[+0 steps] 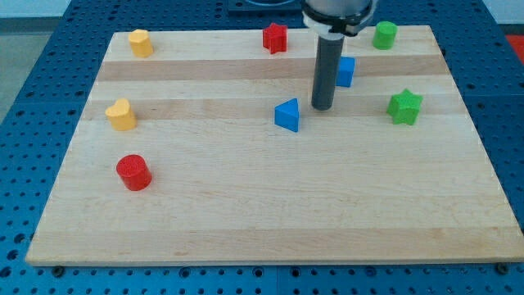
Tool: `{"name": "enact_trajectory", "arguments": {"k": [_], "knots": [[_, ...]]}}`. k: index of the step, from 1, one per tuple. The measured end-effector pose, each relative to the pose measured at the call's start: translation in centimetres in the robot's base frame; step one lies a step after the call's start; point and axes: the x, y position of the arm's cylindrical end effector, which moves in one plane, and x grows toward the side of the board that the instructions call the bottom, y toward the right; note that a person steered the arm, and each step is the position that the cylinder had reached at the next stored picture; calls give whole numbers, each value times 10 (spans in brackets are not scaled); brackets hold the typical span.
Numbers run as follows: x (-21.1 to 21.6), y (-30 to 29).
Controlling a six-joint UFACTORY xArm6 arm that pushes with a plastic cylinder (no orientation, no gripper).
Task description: Drag the blue triangle to the bottom left
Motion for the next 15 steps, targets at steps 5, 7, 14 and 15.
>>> {"name": "enact_trajectory", "arguments": {"k": [5, 7, 14, 15], "knots": [[15, -38], [-11, -38], [58, -111], [70, -106]]}}
